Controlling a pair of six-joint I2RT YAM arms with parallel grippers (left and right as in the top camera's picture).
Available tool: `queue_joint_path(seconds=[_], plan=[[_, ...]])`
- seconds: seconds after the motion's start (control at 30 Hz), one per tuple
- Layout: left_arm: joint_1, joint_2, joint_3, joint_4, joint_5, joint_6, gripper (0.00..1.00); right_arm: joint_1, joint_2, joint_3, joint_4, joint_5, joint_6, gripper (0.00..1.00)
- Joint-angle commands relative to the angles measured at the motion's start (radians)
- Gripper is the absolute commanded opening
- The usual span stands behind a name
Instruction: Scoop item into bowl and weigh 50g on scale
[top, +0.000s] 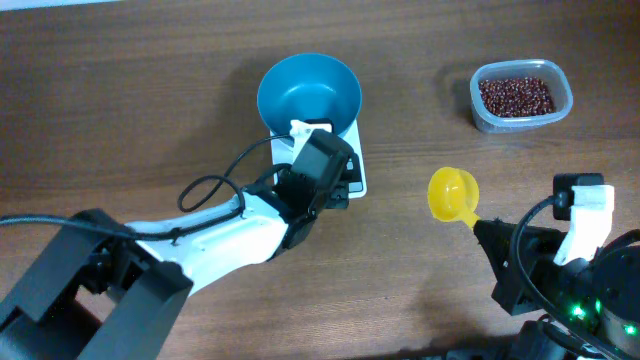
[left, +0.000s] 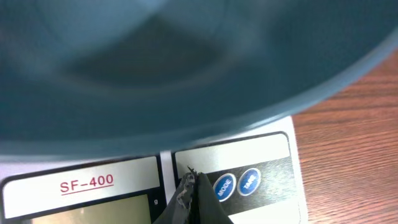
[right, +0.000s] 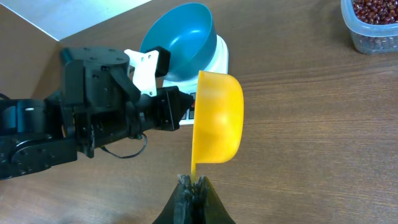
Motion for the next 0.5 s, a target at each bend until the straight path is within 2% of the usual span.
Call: queue_joint_path(seconds=[0.0,0.23,0.43,0.47], plan=[[-0.004,0.064,0.007,0.002,0.051,0.007,0.0,0.005,-0.002,0.021,0.004,0.016,-0.011,0.04],[-0.004,0.022,0.01,-0.029,0.111,0.009,0.0,0.005,-0.002,0.022,0.004,0.016,-0.011,0.04],[-0.004,-0.304,0.014,-0.28,0.156,0.009,0.0,0.005,-0.002,0.021,0.003,0.039,-0.011,0.04],[-0.004,-0.421,0.014,-0.375,0.146,0.009,0.0,0.004,-0.002,0.021,0.003,0.055,-0.011,0.04]])
